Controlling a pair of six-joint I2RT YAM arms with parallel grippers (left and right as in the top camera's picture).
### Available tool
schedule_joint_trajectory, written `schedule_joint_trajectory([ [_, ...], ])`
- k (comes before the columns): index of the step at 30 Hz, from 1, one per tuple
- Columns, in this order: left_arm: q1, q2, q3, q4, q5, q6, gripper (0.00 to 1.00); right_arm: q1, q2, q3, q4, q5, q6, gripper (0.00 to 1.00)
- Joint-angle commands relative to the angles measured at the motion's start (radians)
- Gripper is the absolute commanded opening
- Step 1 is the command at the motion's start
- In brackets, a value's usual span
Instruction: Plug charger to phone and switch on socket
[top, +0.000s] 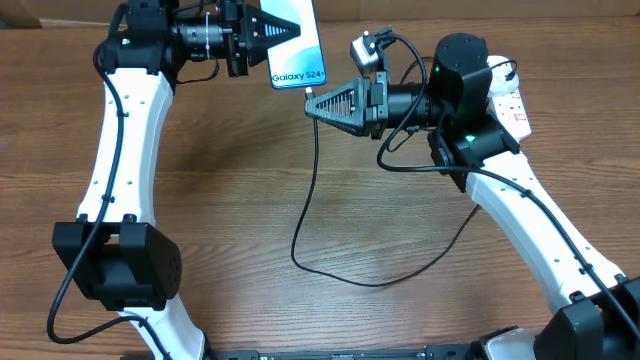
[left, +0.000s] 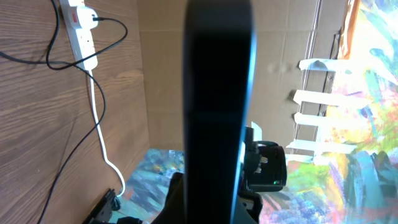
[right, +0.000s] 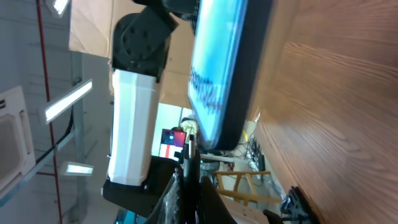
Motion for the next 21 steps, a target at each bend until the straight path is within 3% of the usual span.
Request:
schedule_joint_trajectory([
  [1,0.009,-0.016,0.018,0.004,0.037,0.016,0.04,0.006,-0.004,0.013,0.013,0.006,0.030,0.04],
  [21,0.009,-0.016,0.018,0.004,0.046,0.003,0.04,0.052,0.005,0.005,-0.019,0.068,0.019,0.04],
])
